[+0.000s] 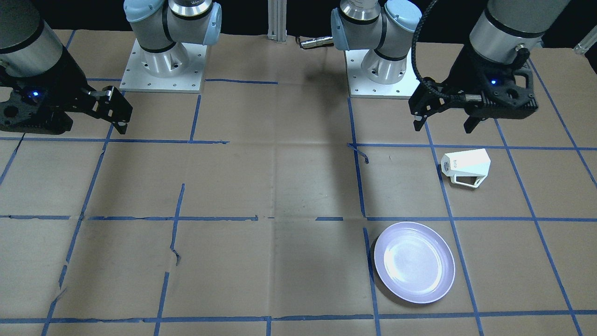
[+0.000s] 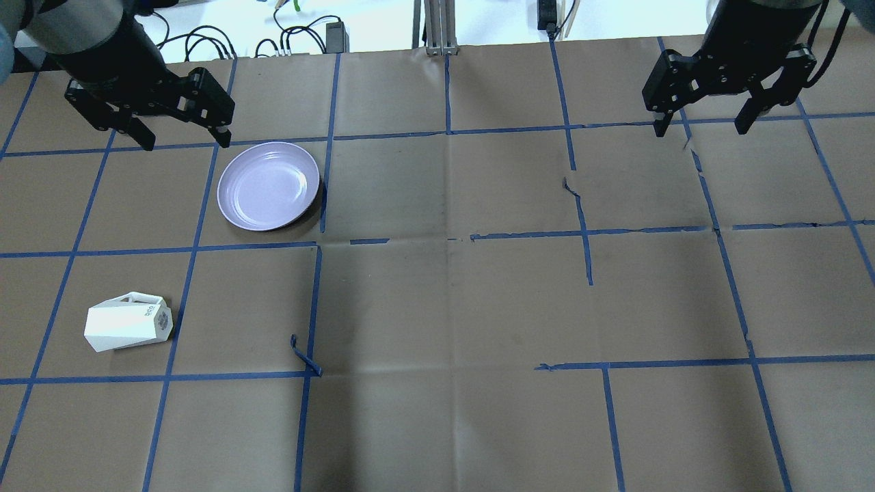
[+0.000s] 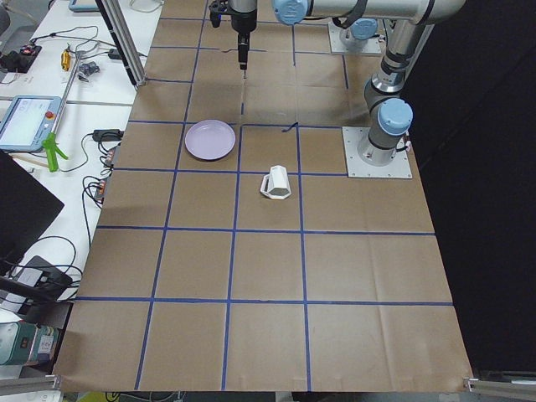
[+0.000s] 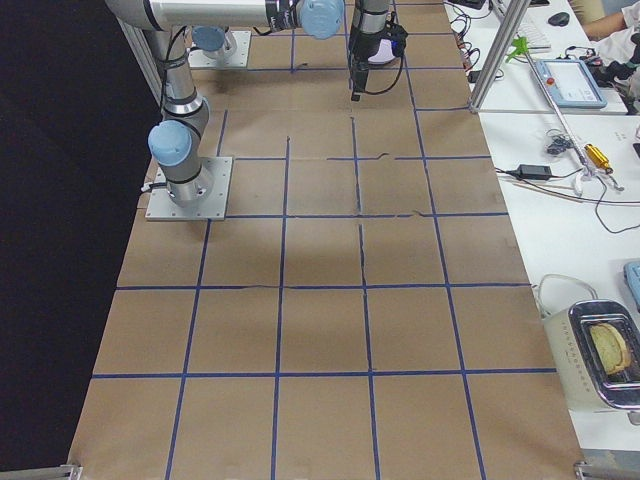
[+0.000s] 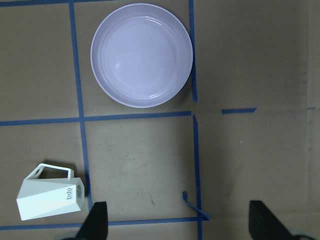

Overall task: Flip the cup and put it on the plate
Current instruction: 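Move the left gripper down toward the white mug lying on its side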

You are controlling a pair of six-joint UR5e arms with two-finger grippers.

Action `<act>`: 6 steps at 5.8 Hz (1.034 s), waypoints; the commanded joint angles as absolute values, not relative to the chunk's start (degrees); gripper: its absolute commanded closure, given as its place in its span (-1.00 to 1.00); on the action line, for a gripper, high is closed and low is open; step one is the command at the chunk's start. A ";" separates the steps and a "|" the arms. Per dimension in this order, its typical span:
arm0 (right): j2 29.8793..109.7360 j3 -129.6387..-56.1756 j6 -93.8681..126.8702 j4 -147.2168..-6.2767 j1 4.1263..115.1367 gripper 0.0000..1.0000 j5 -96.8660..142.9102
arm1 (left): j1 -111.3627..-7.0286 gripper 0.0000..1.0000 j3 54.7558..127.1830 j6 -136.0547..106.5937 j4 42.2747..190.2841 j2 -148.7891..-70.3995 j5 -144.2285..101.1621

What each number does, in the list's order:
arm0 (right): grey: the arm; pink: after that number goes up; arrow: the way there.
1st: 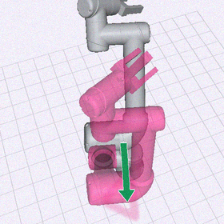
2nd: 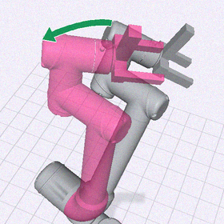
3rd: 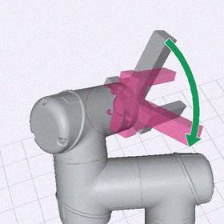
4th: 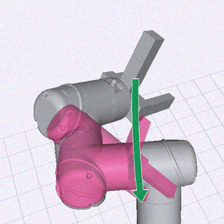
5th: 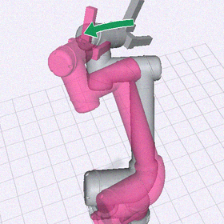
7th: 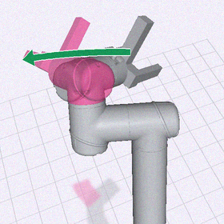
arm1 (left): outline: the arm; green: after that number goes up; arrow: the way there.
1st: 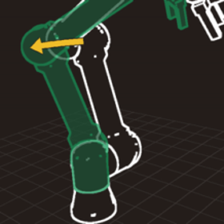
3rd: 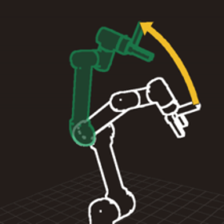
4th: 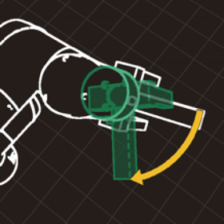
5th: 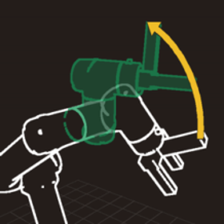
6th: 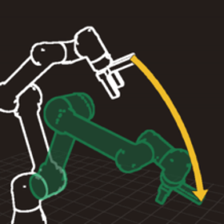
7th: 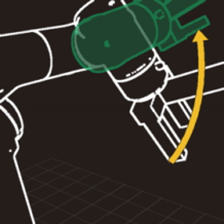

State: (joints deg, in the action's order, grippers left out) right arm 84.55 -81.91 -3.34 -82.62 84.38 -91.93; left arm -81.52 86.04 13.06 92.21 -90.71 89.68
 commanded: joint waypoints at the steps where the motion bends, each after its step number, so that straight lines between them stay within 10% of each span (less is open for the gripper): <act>1: 84.55 -81.91 -3.34 -82.62 84.38 -1.00 -91.93 | -72.47 -0.97 87.61 30.08 96.83 -87.91 89.74; 6: 84.55 -81.91 -3.34 -82.62 84.38 -1.00 -91.93 | -39.85 -0.97 87.63 56.60 108.27 -89.20 87.47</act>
